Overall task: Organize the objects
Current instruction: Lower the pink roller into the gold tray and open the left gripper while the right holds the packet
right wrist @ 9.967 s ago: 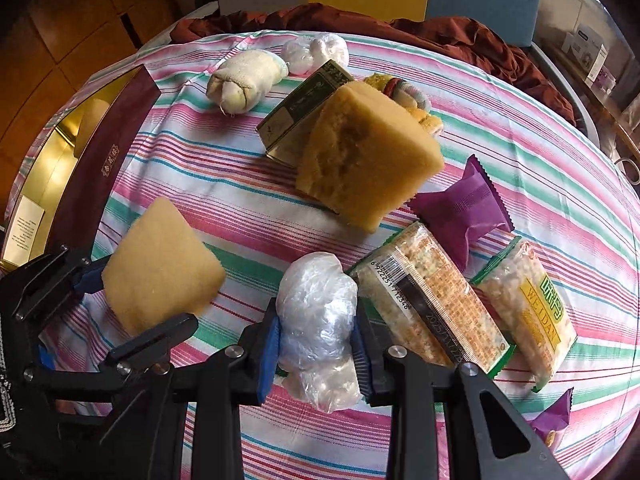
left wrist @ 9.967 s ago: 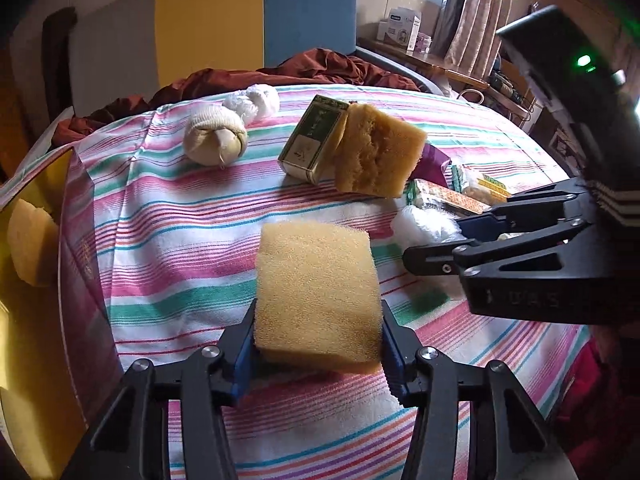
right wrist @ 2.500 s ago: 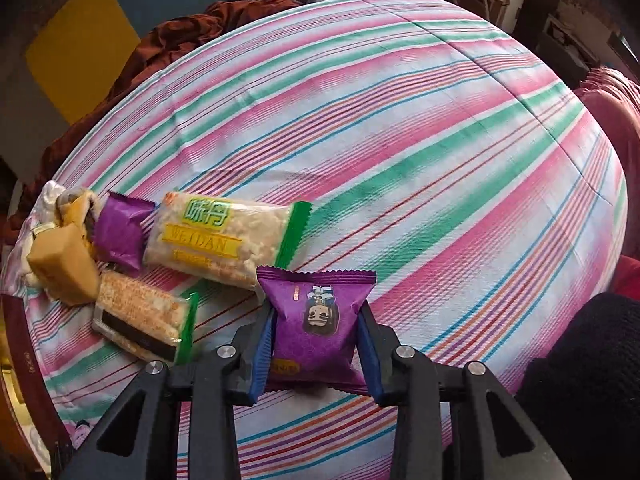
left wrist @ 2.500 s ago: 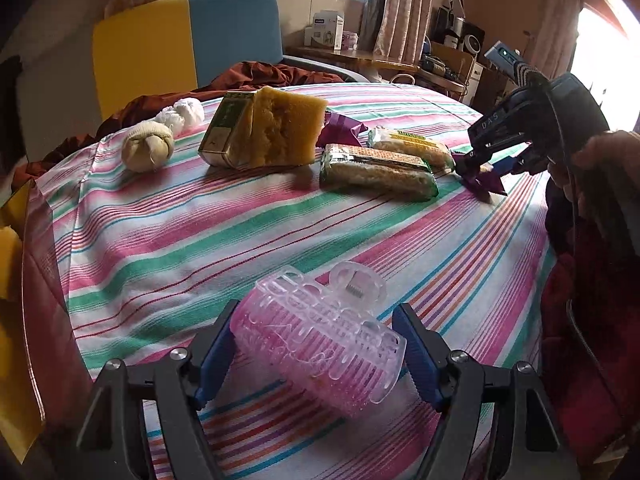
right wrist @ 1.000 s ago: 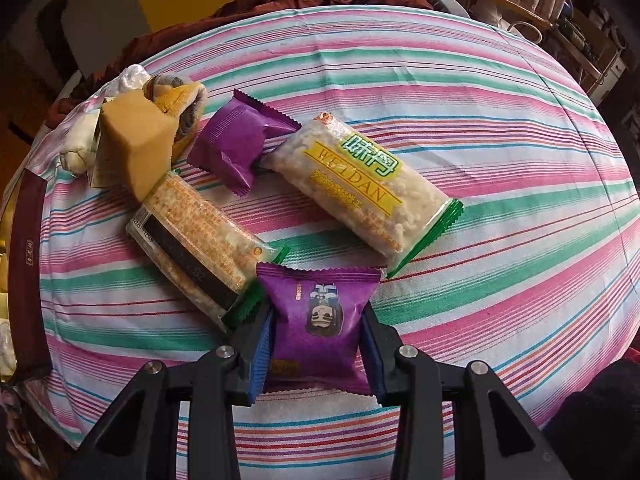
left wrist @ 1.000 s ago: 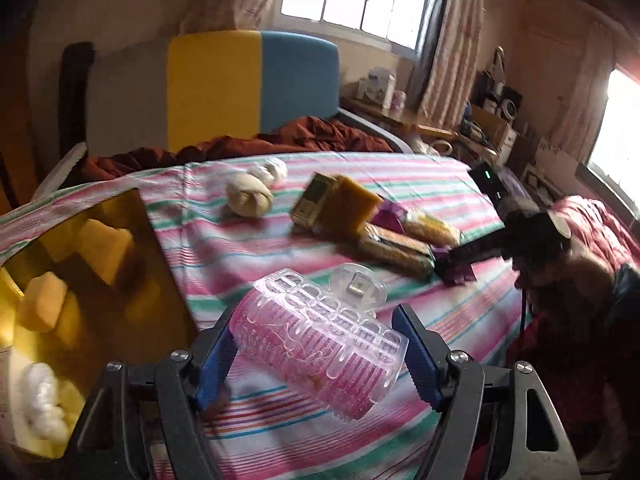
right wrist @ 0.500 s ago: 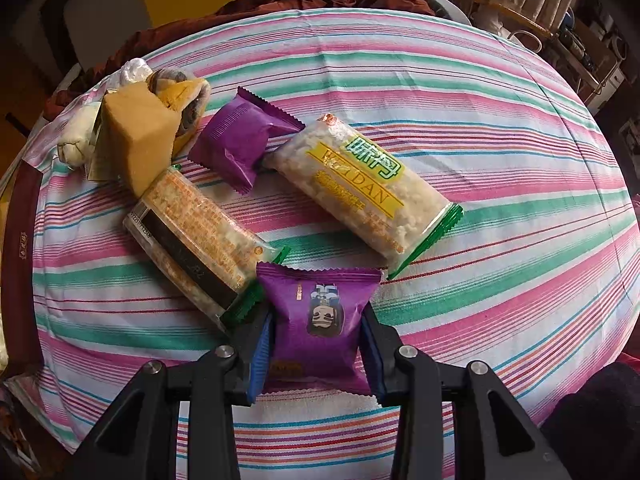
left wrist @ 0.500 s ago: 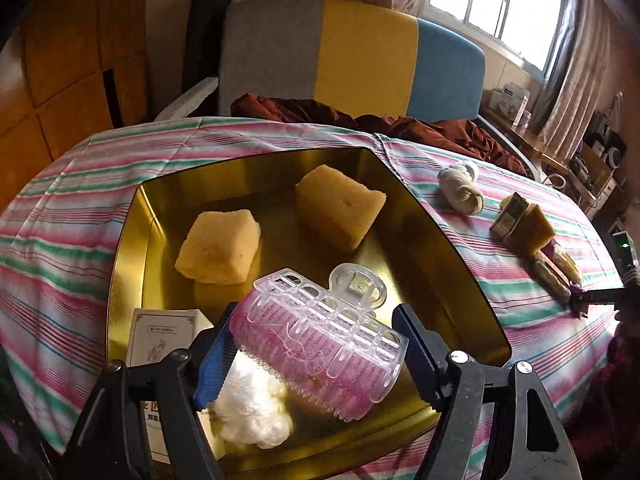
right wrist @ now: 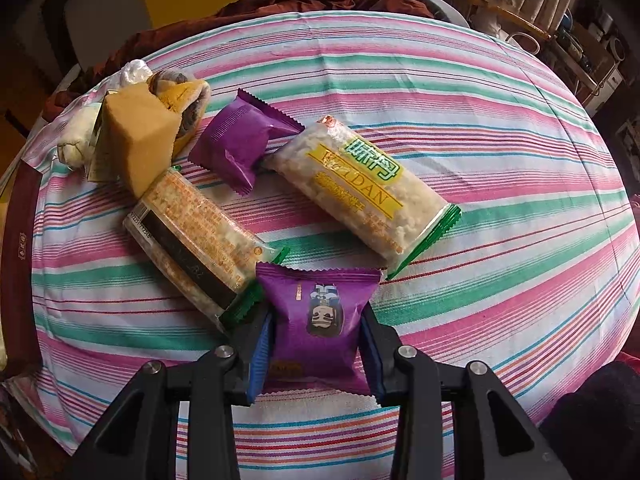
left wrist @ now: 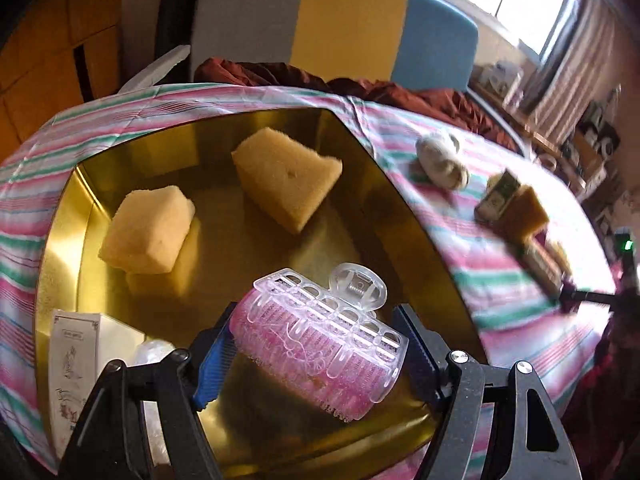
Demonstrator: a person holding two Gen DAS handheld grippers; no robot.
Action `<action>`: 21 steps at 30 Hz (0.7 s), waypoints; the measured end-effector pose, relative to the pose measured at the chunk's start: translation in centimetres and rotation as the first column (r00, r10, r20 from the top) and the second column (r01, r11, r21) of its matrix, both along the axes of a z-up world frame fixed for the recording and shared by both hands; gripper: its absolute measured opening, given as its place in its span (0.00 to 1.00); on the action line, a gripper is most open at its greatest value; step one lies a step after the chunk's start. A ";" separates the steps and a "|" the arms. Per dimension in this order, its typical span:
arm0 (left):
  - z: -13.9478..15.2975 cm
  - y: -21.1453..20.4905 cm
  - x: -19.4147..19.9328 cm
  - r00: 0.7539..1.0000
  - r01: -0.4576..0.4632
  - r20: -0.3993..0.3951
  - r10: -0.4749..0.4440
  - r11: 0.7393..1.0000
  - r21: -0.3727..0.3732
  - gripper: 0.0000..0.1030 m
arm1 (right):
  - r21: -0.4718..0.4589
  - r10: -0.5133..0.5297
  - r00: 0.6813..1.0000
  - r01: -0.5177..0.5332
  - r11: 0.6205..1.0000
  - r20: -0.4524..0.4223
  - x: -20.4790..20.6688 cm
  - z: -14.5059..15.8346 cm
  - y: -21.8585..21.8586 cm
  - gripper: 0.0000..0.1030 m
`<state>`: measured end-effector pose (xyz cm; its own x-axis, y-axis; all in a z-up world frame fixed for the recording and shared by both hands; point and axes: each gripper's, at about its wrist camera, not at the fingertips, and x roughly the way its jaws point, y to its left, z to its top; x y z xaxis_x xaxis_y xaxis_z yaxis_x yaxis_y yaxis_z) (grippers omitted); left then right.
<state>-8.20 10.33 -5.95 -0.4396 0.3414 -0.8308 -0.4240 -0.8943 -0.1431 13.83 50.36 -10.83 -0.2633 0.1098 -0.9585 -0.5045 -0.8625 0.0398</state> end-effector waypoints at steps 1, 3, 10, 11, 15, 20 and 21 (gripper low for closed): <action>-0.1 -0.1 0.2 1.000 0.004 -0.006 -0.004 1.000 -0.026 0.73 | -0.001 -0.001 1.000 0.001 1.000 -0.001 0.1 0.0 0.0 0.38; -0.2 -0.9 0.7 1.000 -0.003 -0.021 0.001 0.996 -0.084 0.73 | -0.004 -0.003 1.000 0.003 1.000 -0.004 0.4 0.0 0.1 0.38; -1.1 -3.6 1.8 0.999 -0.041 -0.041 0.035 0.988 -0.152 0.74 | -0.014 -0.007 1.000 0.007 1.000 -0.015 1.6 0.2 0.1 0.38; -1.2 -3.9 2.1 0.999 -0.041 -0.037 0.035 0.988 -0.149 0.74 | -0.013 -0.007 1.000 0.006 1.000 -0.016 1.7 0.3 0.1 0.38; -1.1 -4.8 2.7 0.998 -0.046 -0.042 0.040 0.990 -0.136 0.75 | -0.011 -0.013 1.000 0.013 1.000 -0.020 2.5 0.5 0.0 0.37; -0.3 -5.5 3.4 0.997 -0.056 -0.065 0.051 0.995 -0.077 0.79 | 0.006 -0.055 0.997 0.055 0.998 -0.060 4.1 1.7 0.3 0.37; -0.1 -5.7 3.5 0.996 -0.061 -0.069 0.057 0.996 -0.060 0.81 | 0.011 -0.063 0.996 0.064 0.998 -0.069 4.5 2.0 0.3 0.37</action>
<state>-4.65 4.68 -6.00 -0.5128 0.2620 -0.8175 -0.3771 -0.9242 -0.0596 18.33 50.69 -8.84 -0.3206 0.1411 -0.9366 -0.5544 -0.8297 0.0648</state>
